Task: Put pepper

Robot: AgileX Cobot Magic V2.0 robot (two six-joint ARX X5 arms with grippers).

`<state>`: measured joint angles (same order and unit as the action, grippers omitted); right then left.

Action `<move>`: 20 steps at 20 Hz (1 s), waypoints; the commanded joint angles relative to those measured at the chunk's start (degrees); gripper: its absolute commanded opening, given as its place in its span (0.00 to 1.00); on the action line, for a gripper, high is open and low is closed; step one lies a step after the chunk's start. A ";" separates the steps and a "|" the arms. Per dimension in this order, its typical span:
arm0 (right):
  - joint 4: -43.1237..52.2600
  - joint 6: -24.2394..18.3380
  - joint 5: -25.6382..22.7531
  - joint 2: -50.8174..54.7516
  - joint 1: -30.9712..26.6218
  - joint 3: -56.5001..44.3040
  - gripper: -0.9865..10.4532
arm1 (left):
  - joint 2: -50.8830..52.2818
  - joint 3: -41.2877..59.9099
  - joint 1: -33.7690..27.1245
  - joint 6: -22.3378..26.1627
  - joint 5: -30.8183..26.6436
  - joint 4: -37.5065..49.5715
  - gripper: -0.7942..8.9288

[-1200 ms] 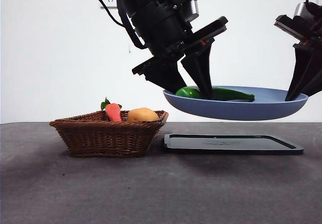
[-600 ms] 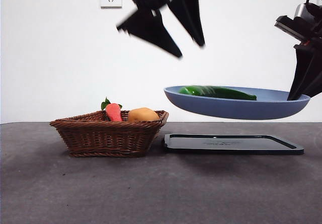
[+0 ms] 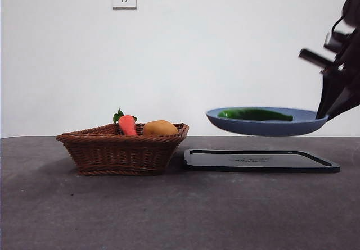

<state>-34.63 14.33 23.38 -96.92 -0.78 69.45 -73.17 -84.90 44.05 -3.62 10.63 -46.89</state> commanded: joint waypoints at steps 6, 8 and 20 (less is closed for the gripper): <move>3.85 1.68 0.28 -13.49 -0.31 8.66 0.09 | -0.02 -1.09 0.50 0.68 -0.13 -0.39 0.34; 5.29 1.75 0.28 -14.64 -0.35 8.70 0.09 | -0.02 -1.09 0.50 0.66 -0.11 -0.39 0.34; 6.58 1.27 0.31 -16.90 -0.33 8.70 0.19 | -0.02 -1.09 0.50 0.44 -0.11 -0.44 0.34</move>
<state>-28.45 15.51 23.59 -112.55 -1.10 76.82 -72.53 -84.90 44.05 -3.60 10.63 -47.53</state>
